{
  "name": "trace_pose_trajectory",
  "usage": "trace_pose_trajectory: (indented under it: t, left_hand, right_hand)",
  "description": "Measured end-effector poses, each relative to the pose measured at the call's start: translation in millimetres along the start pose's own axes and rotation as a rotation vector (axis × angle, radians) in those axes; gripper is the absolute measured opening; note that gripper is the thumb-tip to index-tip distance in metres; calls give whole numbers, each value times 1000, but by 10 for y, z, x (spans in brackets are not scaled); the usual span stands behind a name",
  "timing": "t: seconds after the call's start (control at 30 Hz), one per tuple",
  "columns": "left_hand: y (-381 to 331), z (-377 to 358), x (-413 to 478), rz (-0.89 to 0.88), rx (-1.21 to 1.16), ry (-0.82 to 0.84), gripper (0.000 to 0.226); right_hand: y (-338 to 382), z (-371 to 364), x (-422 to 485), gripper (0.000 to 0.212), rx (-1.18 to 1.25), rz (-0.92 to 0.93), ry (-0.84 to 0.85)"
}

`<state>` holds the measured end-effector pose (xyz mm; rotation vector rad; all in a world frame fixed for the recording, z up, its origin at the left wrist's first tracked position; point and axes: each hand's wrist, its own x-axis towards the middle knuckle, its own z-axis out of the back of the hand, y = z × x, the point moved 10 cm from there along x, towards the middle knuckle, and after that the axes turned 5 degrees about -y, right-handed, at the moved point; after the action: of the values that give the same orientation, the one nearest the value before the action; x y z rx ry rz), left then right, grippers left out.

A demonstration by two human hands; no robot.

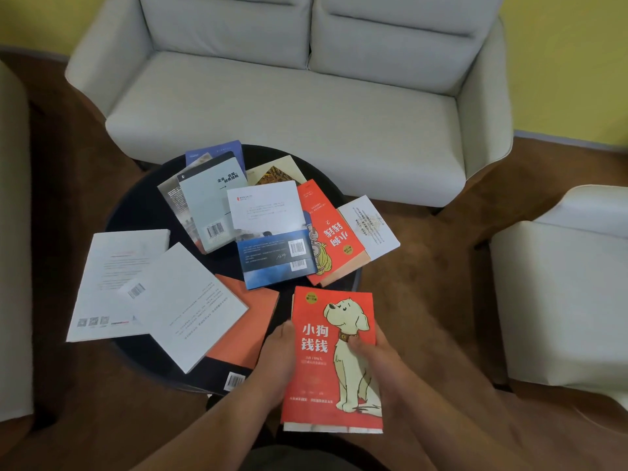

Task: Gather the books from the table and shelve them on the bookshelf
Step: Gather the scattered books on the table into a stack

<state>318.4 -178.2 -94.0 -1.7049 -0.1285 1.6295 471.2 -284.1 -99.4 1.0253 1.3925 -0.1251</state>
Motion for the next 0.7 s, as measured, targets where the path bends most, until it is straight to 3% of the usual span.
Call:
trace_pose_trajectory:
  t: [0.13, 0.23, 0.3, 0.37, 0.43, 0.6, 0.7]
  left_hand:
    - [53, 144, 18, -53, 143, -76, 35]
    - [167, 410, -86, -68, 74, -115, 26]
    - [320, 970, -152, -60, -39, -370, 19]
    - [449, 1608, -272, -49, -140, -669, 27]
    - [504, 2033, -330, -7, -256, -822, 33]
    - [403, 2136, 128, 112, -144, -586, 47]
    - [371, 2170, 262, 66, -48, -595, 49]
  right_hand:
    - [-220, -25, 119, 32, -30, -21, -57]
    - [-243, -26, 219, 37, -66, -10, -77]
    - [-250, -38, 276, 36, -56, -32, -53]
    - [-258, -34, 312, 35, -72, -49, -37]
    - [-259, -21, 342, 35, -85, -55, -38]
    - [-255, -68, 397, 34, -87, -57, -46]
    - [-257, -139, 428, 36, -77, -41, -30]
